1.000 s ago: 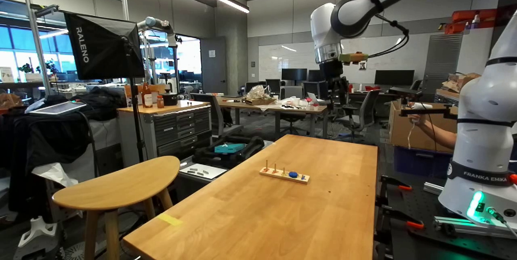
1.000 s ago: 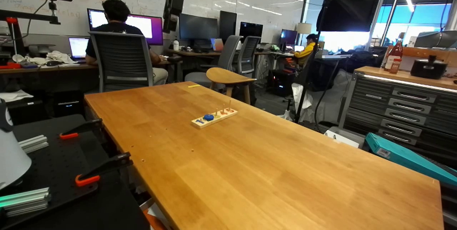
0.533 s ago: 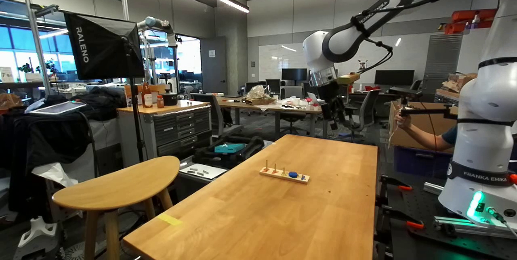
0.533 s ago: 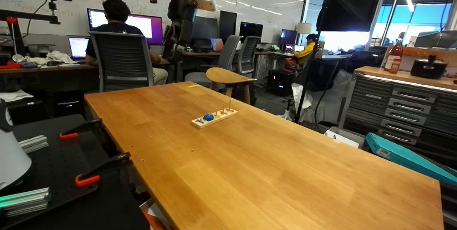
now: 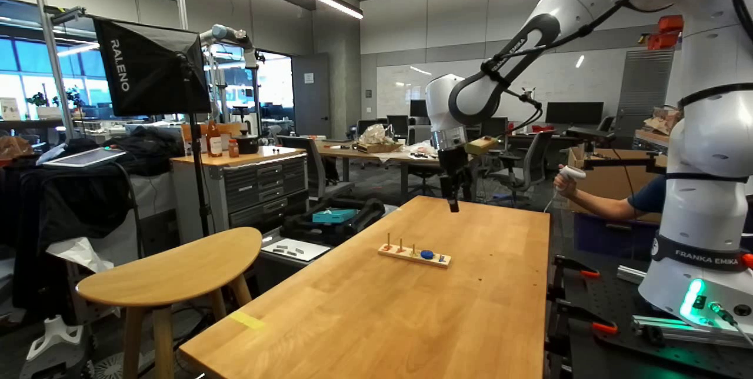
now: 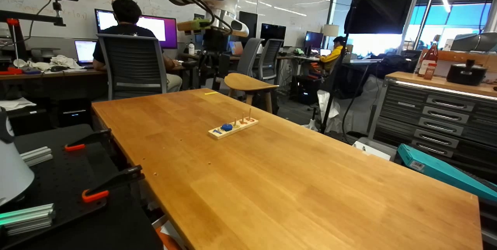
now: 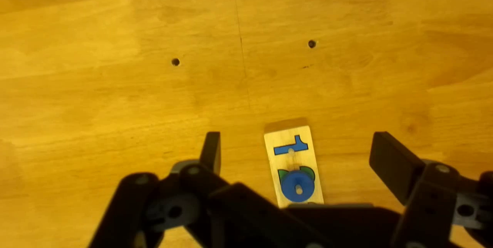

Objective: Remove the blue object from the brown object.

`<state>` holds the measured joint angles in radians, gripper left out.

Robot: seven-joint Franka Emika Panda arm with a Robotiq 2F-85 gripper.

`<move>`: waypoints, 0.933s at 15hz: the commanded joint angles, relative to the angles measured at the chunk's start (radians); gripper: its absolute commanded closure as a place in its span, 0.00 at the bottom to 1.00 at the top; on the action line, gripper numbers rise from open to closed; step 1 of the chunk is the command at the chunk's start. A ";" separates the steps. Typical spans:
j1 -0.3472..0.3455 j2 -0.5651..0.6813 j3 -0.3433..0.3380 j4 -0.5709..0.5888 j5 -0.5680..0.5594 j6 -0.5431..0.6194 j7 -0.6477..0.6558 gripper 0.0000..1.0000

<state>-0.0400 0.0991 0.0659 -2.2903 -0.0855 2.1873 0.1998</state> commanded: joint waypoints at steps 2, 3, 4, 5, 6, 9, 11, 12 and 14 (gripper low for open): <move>0.022 0.148 -0.031 0.087 0.023 0.131 -0.002 0.00; 0.024 0.171 -0.032 0.099 0.026 0.152 0.001 0.00; 0.025 0.195 -0.035 0.107 0.028 0.188 0.004 0.00; 0.026 0.217 -0.035 0.117 0.038 0.214 0.005 0.00; 0.027 0.239 -0.037 0.127 0.047 0.247 0.007 0.00; 0.032 0.300 -0.042 0.157 0.069 0.317 0.019 0.00; 0.032 0.331 -0.043 0.168 0.089 0.361 0.019 0.00; 0.031 0.342 -0.041 0.171 0.102 0.375 0.016 0.00; 0.030 0.362 -0.039 0.171 0.124 0.413 0.014 0.00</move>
<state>-0.0328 0.4137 0.0484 -2.1559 -0.0038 2.5532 0.2123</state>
